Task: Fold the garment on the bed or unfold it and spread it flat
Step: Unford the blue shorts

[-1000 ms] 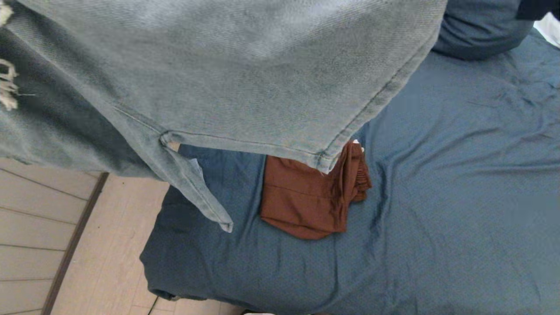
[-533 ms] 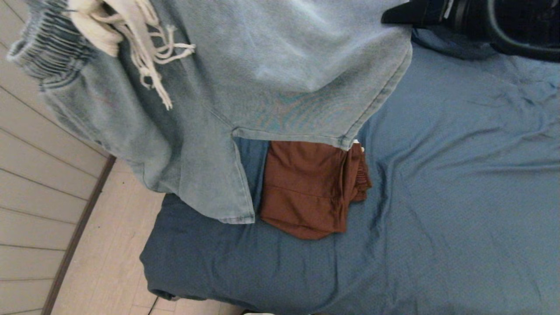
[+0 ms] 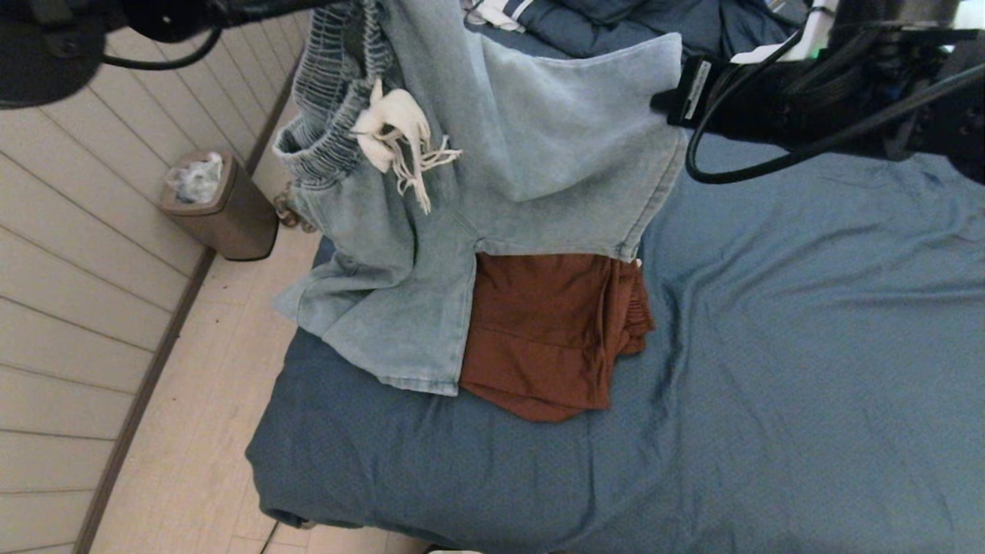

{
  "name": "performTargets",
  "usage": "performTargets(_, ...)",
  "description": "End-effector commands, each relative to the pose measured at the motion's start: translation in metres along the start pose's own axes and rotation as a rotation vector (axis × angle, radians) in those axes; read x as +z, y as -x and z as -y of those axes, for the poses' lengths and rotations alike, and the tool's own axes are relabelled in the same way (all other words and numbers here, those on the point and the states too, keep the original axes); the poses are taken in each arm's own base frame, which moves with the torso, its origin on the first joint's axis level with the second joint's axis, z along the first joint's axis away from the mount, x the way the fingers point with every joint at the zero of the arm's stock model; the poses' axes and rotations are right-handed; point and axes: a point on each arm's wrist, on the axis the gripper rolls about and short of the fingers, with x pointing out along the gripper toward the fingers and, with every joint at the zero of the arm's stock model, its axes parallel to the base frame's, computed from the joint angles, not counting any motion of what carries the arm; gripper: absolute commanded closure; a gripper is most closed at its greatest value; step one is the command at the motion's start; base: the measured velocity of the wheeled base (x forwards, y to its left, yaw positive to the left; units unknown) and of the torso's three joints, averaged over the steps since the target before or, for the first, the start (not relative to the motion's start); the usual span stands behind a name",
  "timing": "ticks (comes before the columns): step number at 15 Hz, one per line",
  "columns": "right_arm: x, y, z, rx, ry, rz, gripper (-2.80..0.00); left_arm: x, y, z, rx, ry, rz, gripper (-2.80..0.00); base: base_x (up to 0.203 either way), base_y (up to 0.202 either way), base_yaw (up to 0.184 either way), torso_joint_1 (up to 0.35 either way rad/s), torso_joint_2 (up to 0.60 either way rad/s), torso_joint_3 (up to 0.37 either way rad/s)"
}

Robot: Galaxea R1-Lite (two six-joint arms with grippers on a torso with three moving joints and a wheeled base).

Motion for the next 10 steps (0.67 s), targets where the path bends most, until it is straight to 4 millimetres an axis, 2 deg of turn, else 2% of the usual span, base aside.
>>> performTargets(1, -0.021, -0.024, 0.009, -0.027, 0.001, -0.05, 0.0, -0.048, -0.026, -0.002, 0.014, -0.033, -0.079, 0.0, 0.0, 0.0, 0.0, 0.0, 0.0, 0.0)
performTargets(2, -0.026, -0.031, 0.015, -0.042, 0.0, -0.061, 0.0, -0.058, -0.032, -0.004, 0.017, -0.038, -0.085, 0.0, 0.0, 0.0, 0.0, 0.0, 0.0, 0.0)
performTargets(5, -0.036, -0.046, 0.029, -0.053, -0.001, -0.069, 0.0, -0.059, -0.038, -0.013, 0.017, -0.042, -0.072, 0.0, 0.0, 0.0, 0.0, 0.0, 0.0, 0.0)
performTargets(8, -0.038, -0.047, 0.029, -0.038, -0.002, -0.072, 0.0, -0.06, -0.039, -0.015, 0.016, -0.044, -0.075, 0.0, 0.0, 0.0, 0.0, 0.0, 0.0, 0.0)
performTargets(9, -0.04, -0.048, 0.029, -0.036, -0.001, -0.078, -2.8, -0.063, -0.04, -0.016, 0.019, -0.046, -0.079, 0.0, 0.0, 0.0, 0.0, 0.0, 0.0, 0.0)
performTargets(10, -0.039, -0.048, 0.028, -0.034, -0.002, -0.075, -2.8, -0.065, -0.041, -0.016, 0.023, -0.048, -0.081, 0.0, 0.0, 0.0, 0.0, 0.0, 0.0, 0.0)
